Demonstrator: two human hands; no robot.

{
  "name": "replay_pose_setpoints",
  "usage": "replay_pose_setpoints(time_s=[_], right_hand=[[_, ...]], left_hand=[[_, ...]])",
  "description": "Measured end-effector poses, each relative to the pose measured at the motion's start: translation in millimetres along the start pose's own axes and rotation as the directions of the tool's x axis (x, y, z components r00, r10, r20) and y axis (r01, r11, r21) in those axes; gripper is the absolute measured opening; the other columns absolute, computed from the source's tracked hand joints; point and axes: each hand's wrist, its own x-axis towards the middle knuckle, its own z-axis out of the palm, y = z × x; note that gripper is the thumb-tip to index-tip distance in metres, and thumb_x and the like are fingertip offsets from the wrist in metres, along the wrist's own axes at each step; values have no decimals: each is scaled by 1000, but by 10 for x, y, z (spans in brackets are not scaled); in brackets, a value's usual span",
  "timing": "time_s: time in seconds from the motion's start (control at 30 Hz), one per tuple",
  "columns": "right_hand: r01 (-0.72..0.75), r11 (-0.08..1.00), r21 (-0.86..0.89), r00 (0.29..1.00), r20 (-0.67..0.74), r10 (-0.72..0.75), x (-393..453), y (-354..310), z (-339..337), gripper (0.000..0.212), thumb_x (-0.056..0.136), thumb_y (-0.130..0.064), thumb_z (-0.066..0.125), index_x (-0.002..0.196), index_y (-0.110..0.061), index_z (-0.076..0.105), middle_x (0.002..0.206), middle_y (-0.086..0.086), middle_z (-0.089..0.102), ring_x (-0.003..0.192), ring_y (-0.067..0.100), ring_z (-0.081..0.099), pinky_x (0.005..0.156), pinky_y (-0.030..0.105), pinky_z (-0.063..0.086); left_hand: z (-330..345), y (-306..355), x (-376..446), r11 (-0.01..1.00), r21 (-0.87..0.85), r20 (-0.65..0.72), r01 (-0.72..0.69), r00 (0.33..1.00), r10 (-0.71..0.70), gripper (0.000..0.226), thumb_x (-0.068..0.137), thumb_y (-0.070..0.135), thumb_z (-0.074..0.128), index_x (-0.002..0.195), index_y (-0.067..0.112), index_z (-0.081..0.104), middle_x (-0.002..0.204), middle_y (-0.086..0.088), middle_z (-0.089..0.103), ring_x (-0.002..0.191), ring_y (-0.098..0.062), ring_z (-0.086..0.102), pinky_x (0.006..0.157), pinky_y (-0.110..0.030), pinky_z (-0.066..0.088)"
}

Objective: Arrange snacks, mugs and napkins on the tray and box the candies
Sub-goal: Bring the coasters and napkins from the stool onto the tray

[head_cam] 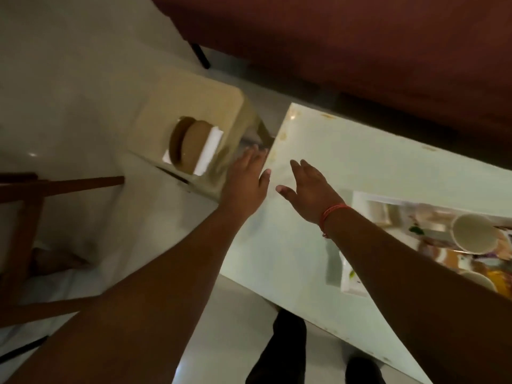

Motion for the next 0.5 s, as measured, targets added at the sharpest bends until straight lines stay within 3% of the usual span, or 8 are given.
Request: replay_pose_setpoints(time_s=[0.13, 0.2, 0.27, 0.33, 0.4, 0.5], right_hand=[[47, 981, 186, 996, 68, -60, 508, -821, 275, 82, 89, -63, 46, 151, -14, 25, 153, 15, 33, 139, 35, 36, 113, 50, 34], [15, 940, 340, 997, 72, -42, 730, -1185, 423, 86, 81, -73, 41, 148, -20, 31, 148, 11, 41, 131, 32, 46, 108, 49, 40], [-11, 920, 391, 996, 84, -24, 873, -1543, 517, 73, 92, -63, 42, 147, -17, 35, 147, 12, 44, 131, 31, 46, 109, 39, 38], [-36, 909, 414, 996, 86, 1, 1006, -1794, 575, 54, 102, -44, 40, 142, -7, 40, 143, 16, 48, 126, 31, 49, 94, 30, 37], [-59, 895, 442, 996, 86, 23, 1146, -1984, 653, 42, 106, -34, 35, 135, -6, 47, 134, 16, 55, 116, 30, 54, 83, 27, 34], [-96, 865, 492, 993, 113, 46, 1274, -2168, 768, 36, 104, -26, 35, 134, -11, 49, 127, 13, 59, 109, 27, 57, 84, 30, 40]], left_hand=[[-563, -739, 256, 989, 126, -308, -74, 945, 110, 43, 94, 16, 46, 135, 6, 56, 139, -17, 56, 134, -31, 47, 115, -45, 33], [-717, -1074, 339, 1000, -6, -348, 6, 937, -7, 43, 92, 12, 44, 133, 5, 55, 138, -16, 56, 131, -26, 46, 114, -37, 34], [-819, -1301, 387, 950, -249, -320, 188, 910, -264, 43, 97, 13, 43, 140, 7, 50, 144, -12, 52, 135, -23, 45, 112, -26, 31], [-859, -1452, 455, 800, -467, -201, 376, 836, -511, 42, 101, 17, 41, 143, 11, 47, 146, -7, 50, 136, -21, 45, 111, -22, 29], [-880, -1542, 515, 675, -592, -90, 441, 796, -599, 41, 102, 19, 38, 140, 13, 52, 142, -5, 54, 131, -21, 50, 114, -34, 35], [-909, -1577, 556, 570, -669, 9, 477, 772, -635, 38, 100, 16, 38, 131, 13, 60, 133, -5, 61, 121, -21, 57, 108, -39, 44]])
